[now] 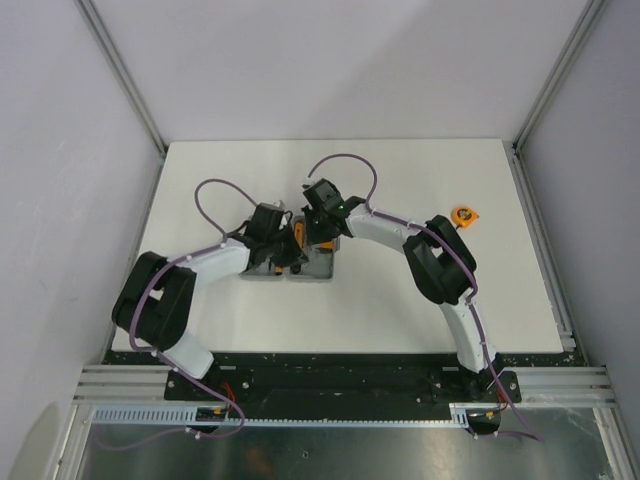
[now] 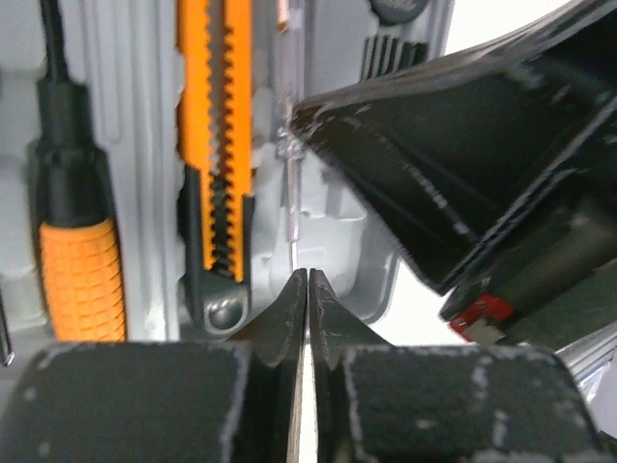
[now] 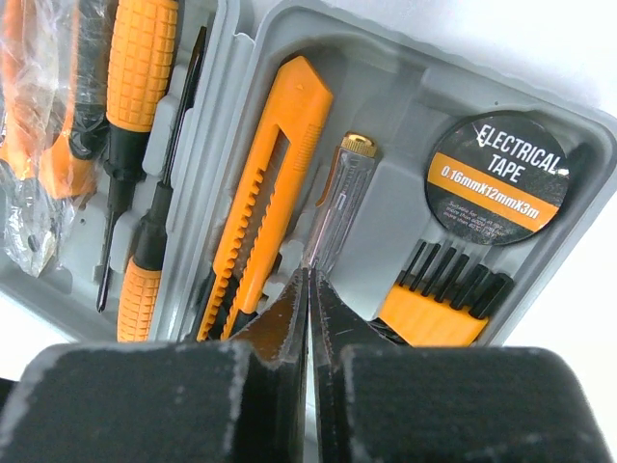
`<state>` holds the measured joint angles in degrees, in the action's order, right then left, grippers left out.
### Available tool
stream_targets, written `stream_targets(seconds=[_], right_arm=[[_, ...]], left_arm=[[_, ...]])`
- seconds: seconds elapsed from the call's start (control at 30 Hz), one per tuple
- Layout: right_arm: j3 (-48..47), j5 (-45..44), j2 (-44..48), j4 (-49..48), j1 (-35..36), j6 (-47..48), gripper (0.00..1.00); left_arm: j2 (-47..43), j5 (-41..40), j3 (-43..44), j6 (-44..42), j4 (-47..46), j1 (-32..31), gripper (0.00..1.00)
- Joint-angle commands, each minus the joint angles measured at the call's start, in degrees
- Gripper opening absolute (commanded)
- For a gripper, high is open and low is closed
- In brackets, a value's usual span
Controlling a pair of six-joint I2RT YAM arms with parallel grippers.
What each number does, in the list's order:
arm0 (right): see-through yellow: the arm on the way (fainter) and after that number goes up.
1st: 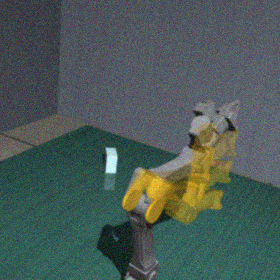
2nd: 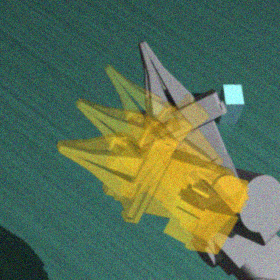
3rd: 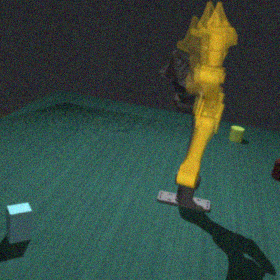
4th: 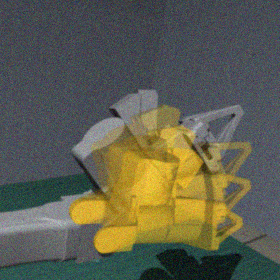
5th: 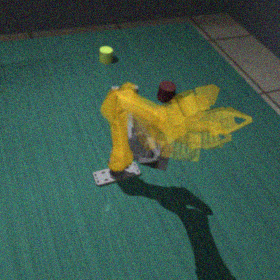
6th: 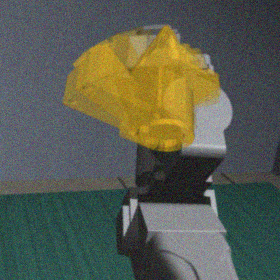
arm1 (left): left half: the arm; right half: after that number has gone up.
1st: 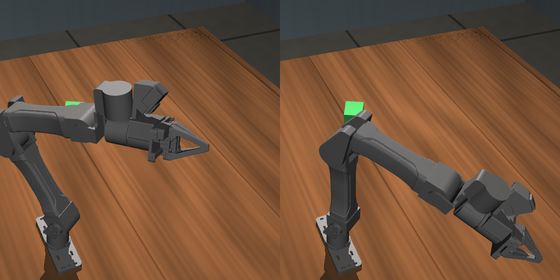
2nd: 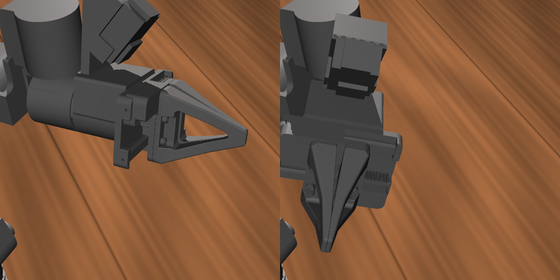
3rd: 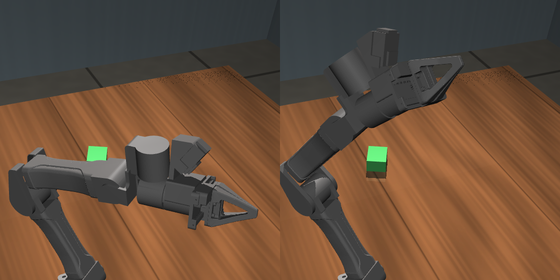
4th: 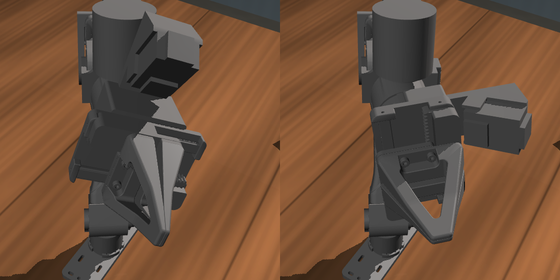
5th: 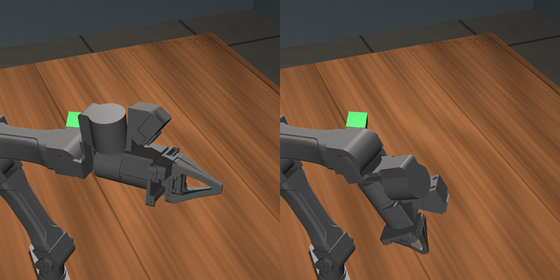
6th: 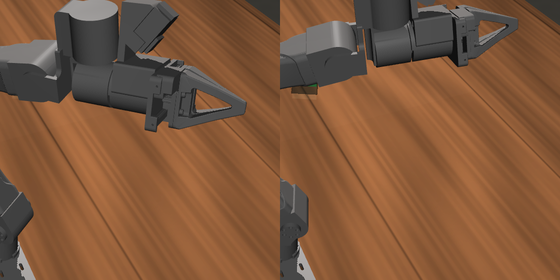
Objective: Pack the tool kit
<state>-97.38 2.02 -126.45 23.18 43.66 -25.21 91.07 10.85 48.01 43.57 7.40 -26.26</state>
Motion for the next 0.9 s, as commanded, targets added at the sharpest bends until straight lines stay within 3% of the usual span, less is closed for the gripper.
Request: stream_targets(seconds=[0.0,0.4,0.63,0.87], right_arm=[[2.2,1.2,-6.2,7.7,0.3,0.2,0.04],[1.6,1.8,-6.6,8.0,-0.3,0.4,0.04],[1.6,1.6,-6.8,8.2,-0.5,0.7,0.05],[1.6,1.2,-6.2,7.8,-0.6,0.9,0.05]], left_arm=[[1.1,-1.5,3.5,0.1,-3.0,-0.7,0.07],[4.8,-4.0,2.2,-0.1,-2.8,-1.8,0.11],[6.6,-7.1,1.0,1.9,1.1,-1.9,0.06],[5.8,-3.8,1.3,2.2,1.5,-1.4,0.08]])
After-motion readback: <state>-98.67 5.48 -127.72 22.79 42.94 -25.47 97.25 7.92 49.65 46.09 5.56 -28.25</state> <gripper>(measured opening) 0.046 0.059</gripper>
